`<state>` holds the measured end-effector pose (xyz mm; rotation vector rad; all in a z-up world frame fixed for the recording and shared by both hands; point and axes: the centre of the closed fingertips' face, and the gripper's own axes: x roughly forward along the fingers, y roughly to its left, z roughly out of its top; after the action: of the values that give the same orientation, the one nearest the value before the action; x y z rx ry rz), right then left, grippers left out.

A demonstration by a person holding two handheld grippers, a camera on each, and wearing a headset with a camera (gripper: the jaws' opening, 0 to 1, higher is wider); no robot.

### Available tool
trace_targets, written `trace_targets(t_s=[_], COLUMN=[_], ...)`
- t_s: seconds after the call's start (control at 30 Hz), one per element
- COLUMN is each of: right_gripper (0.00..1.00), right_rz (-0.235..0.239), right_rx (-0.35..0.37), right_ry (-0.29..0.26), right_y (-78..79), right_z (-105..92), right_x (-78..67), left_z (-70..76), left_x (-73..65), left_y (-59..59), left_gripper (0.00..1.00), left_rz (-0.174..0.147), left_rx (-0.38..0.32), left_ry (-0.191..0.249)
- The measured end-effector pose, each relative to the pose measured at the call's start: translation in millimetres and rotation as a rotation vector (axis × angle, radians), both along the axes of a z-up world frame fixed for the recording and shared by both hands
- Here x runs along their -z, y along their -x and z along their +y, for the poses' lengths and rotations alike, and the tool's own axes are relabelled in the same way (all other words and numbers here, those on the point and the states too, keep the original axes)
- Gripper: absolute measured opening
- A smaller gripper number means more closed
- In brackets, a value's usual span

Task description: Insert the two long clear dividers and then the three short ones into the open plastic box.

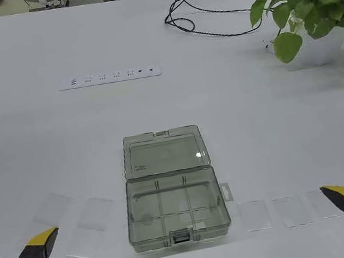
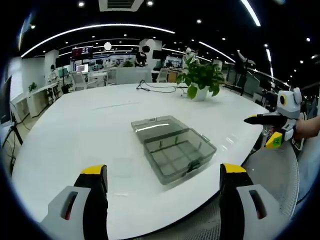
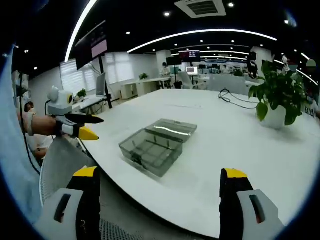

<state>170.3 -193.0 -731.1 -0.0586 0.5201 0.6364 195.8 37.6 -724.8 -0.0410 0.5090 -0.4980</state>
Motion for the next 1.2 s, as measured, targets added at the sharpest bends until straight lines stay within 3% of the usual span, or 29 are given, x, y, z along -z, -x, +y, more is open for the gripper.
trace_targets(t_s=[0.13,0.3,0.57,0.7,1.2], right_gripper=[1.0,1.0,1.0,1.0,1.0], right_rz=[0.003,-0.01,0.0,-0.006,0.019], right_rx=[0.036,0.061,0.061,0.062,0.073], right_ry=[-0.032,-0.042,-0.04,-0.019,-0.031], right_y=[-6.4,-11.1,-12.2,-11.6,-5.9], right_z=[-5.9,-9.0,-8.8,-8.2,-6.0], right_x=[-2.6,-4.9,-1.5,0.1,2.6], left_z=[1.1,1.0,1.1,0.2,3.0], left_x=[-2.6,-2.2,0.6,1.3,1.4], left_y=[-3.9,-6.9,-9.2,-7.4,-2.6], left_gripper=[0.93,0.92,0.93,0.93,0.91], left_rz=[-0.005,-0.009,0.02,0.02,0.015], left_rx=[-0.009,-0.008,-0.002,0.009,0.003], left_ry=[0.032,0.027,0.072,0.066,0.071])
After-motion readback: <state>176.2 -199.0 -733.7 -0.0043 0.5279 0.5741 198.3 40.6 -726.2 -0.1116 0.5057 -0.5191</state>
